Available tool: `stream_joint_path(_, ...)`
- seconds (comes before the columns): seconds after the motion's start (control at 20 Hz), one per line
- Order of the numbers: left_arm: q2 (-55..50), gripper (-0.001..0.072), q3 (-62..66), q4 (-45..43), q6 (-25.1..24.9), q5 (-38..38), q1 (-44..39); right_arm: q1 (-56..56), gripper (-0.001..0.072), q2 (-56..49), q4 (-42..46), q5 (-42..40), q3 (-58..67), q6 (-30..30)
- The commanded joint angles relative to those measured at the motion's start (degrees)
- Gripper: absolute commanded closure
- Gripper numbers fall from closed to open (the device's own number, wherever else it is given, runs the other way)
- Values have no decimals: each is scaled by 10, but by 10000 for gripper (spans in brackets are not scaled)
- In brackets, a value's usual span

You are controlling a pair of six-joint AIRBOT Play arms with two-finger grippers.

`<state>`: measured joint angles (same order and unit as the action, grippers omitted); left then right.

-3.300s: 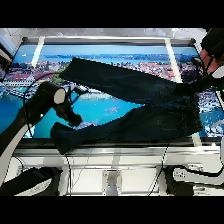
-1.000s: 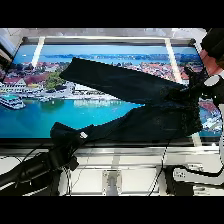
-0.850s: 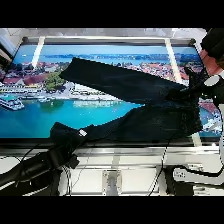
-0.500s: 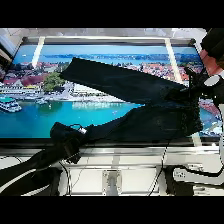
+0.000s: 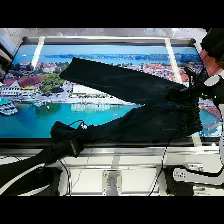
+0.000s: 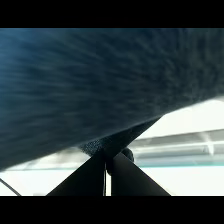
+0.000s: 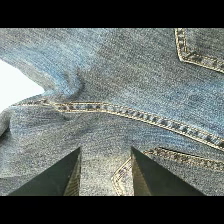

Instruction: Fold the clothes and pants, and hang the long-sleeved shirts on hangers.

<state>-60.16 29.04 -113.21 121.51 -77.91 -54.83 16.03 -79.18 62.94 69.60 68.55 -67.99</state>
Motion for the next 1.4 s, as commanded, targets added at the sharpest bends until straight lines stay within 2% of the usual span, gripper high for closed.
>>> stream_joint_path(0.0,44,699,41,-21,14,-45,0,-1,380,0,0,1,0,1)
stream_joint_path(0.1,88,698,116,66,-12,-142,0,0,380,0,0,0,0,2)
stream_joint_path(0.2,123,698,214,217,-24,-226,0,-1,380,0,0,0,0,2)
stream_joint_path(0.3,152,698,308,328,-23,-249,0,-1,380,0,0,1,0,2)
stream_joint_path(0.35,164,698,355,346,-18,-239,0,0,380,0,0,1,0,2)
stream_joint_path(0.4,174,698,399,333,-15,-224,1,0,381,0,0,2,0,2)
stream_joint_path(0.45,181,698,434,284,-15,-209,1,0,380,0,0,3,0,2)
stream_joint_path(0.6,184,698,476,-3,-16,-202,12,-1,380,0,0,3,0,2)
stream_joint_path(0.7,167,699,476,-99,-49,-199,83,0,380,0,0,2,0,2)
stream_joint_path(0.9,75,698,476,-62,-177,-115,360,0,380,0,1,-2,0,3)
stream_joint_path(1.0,7,685,476,2,-195,-42,492,0,380,0,1,-2,0,7)
stream_joint_path(1.05,-25,579,476,57,-218,-35,542,0,380,0,1,-2,0,8)
stream_joint_path(1.1,-56,375,476,123,-268,-46,584,0,380,0,1,-2,0,8)
stream_joint_path(1.15,-77,246,476,181,-319,-60,609,0,380,0,1,-2,0,8)
stream_joint_path(1.2,-89,238,476,216,-356,-71,620,0,380,0,3,-2,0,8)
stream_joint_path(1.35,-78,251,476,202,-438,-70,601,0,380,0,3,0,0,7)
